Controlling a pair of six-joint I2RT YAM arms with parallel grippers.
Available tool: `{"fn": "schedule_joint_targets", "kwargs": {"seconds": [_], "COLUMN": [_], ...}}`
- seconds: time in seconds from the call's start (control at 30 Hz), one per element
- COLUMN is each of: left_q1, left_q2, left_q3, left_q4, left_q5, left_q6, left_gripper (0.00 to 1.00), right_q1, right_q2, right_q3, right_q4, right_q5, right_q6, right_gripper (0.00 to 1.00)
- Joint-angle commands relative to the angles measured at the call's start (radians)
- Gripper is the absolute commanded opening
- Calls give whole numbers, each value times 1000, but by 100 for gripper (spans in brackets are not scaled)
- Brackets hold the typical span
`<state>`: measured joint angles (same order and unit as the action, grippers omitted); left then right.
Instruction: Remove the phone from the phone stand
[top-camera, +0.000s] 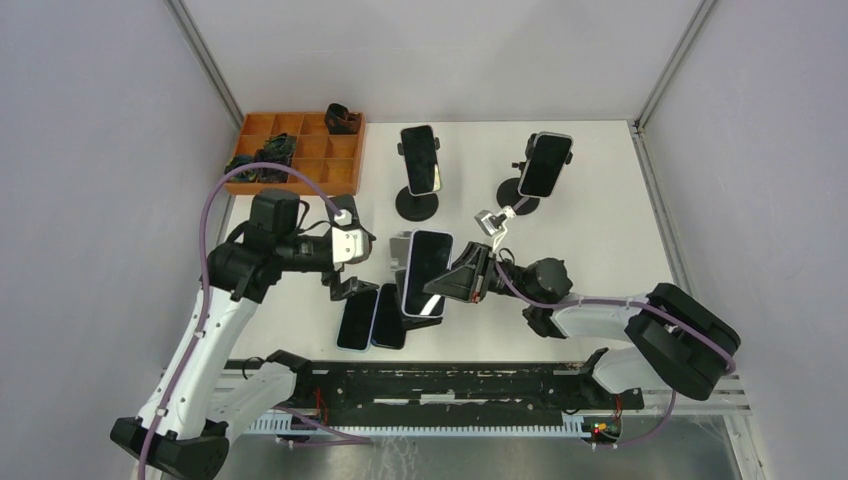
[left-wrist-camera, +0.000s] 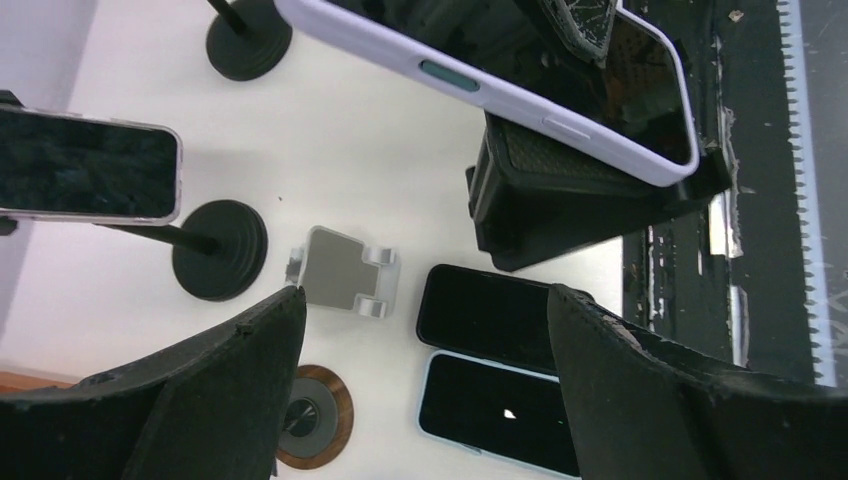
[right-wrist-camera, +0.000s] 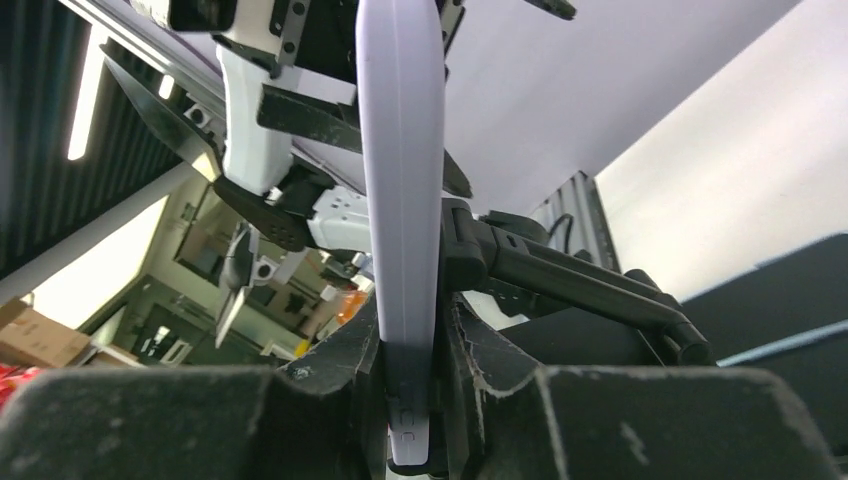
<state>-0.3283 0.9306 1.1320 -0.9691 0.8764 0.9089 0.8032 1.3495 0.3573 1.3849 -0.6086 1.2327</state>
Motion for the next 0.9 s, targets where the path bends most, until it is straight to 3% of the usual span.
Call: {"fn": "schedule_joint_targets", "kwargs": {"seconds": [0.0, 0.2, 0.4, 0.67, 0.87], "left_q1": [-13, -30, -32, -32, -32], "left_q2": [-50, -44, -58, -42, -28], "left_q3": [-38, -23, -34, -38, -28], "left_q4": [175, 164, 155, 196, 260], "left_q5": [46, 59, 73, 99, 126], "left_q6": [-51, -55, -62, -185, -288], "left_gripper": [94, 92, 91, 88, 75], "right_q1": [41, 53, 70, 97, 127], "right_q2": [25, 90, 107, 109, 87], "right_q3": [117, 196, 249, 307, 327], "right_q4": [411, 511, 506, 563, 537], "right_q5": [63, 89, 94, 105, 94], "right_q6": [83, 173, 163, 149, 99], "right_gripper": [0, 0, 0, 0, 0]}}
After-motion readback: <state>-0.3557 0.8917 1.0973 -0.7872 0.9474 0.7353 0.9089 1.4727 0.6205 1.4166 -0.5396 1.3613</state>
